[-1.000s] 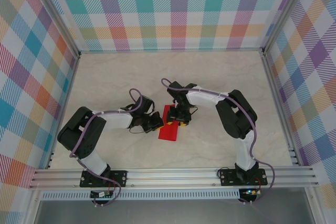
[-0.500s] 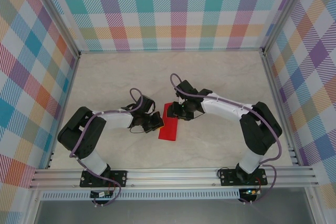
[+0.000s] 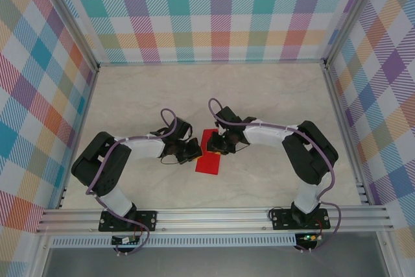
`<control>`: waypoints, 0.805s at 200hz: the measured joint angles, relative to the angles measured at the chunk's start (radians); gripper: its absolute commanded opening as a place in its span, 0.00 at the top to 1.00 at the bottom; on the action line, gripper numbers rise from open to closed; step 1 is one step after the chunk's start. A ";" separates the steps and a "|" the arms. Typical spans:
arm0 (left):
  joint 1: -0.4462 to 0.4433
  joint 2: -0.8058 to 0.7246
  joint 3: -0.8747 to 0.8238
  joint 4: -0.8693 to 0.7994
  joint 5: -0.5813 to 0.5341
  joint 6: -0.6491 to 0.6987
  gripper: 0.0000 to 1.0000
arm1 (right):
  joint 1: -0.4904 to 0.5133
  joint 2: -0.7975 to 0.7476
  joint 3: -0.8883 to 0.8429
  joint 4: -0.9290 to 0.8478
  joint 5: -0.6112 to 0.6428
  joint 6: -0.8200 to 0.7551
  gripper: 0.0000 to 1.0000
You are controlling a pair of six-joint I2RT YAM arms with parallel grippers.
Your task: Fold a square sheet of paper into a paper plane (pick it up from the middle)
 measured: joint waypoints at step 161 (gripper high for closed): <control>-0.003 0.001 0.004 -0.014 -0.014 -0.010 1.00 | -0.049 -0.028 -0.196 0.267 -0.058 -0.069 0.76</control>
